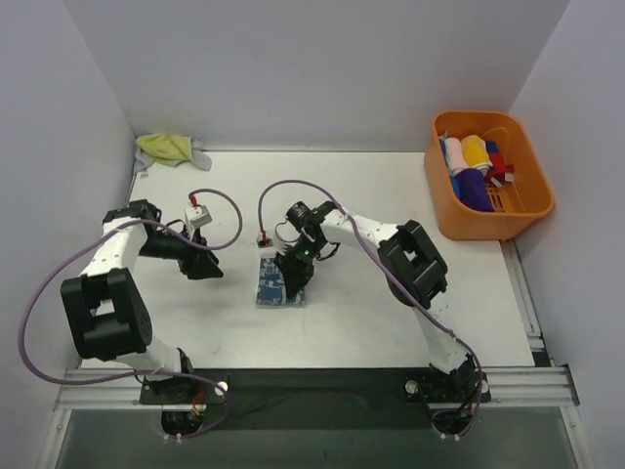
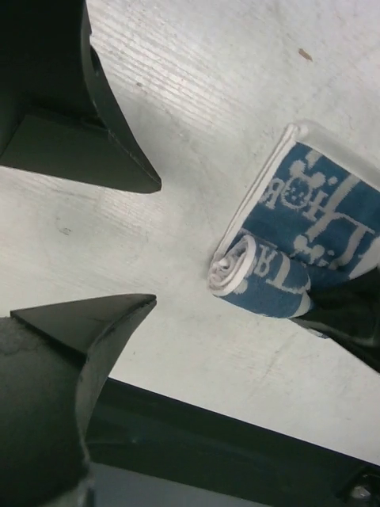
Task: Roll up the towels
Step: Roll the towel
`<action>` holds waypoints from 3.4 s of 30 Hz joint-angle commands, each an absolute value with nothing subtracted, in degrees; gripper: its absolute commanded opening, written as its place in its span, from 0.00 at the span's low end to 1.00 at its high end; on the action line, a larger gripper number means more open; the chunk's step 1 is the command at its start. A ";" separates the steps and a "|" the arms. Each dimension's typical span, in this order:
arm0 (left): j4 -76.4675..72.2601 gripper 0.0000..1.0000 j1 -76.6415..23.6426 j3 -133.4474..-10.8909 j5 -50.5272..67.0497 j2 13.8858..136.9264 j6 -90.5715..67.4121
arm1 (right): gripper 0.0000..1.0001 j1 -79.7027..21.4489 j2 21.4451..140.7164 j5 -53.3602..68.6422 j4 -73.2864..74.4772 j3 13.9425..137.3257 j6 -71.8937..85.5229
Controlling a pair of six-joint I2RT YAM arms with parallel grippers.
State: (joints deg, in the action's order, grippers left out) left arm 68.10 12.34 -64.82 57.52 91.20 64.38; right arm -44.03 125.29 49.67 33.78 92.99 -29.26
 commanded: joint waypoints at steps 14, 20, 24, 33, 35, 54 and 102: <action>29.45 0.71 -31.71 -34.10 28.33 54.92 61.88 | 0.00 -42.19 142.82 61.08 56.34 100.02 -24.43; 20.86 0.68 -41.74 -34.19 22.25 64.48 59.42 | 0.00 -41.31 143.44 61.26 56.34 100.28 -25.66; 18.72 0.59 -42.98 -34.63 19.16 71.09 59.41 | 0.00 -40.52 143.61 60.73 56.34 100.81 -25.58; 34.44 0.04 -41.23 -43.41 25.47 82.52 53.88 | 0.43 -34.03 135.63 56.96 55.28 103.36 -23.47; 39.51 0.03 -39.73 -46.39 30.22 86.03 52.74 | 0.49 -32.79 131.51 55.64 54.23 103.53 -22.86; 73.37 0.11 -21.27 -91.83 47.19 130.15 59.58 | 0.61 -31.27 90.01 40.88 31.65 74.89 -14.85; 79.28 0.56 -7.40 -95.19 55.10 130.53 65.74 | 0.00 -52.04 112.93 32.15 25.91 71.97 -31.56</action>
State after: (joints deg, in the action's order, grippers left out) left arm 82.98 -13.67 -96.14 57.04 134.96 62.50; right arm -53.49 108.44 20.18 8.78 71.72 -37.52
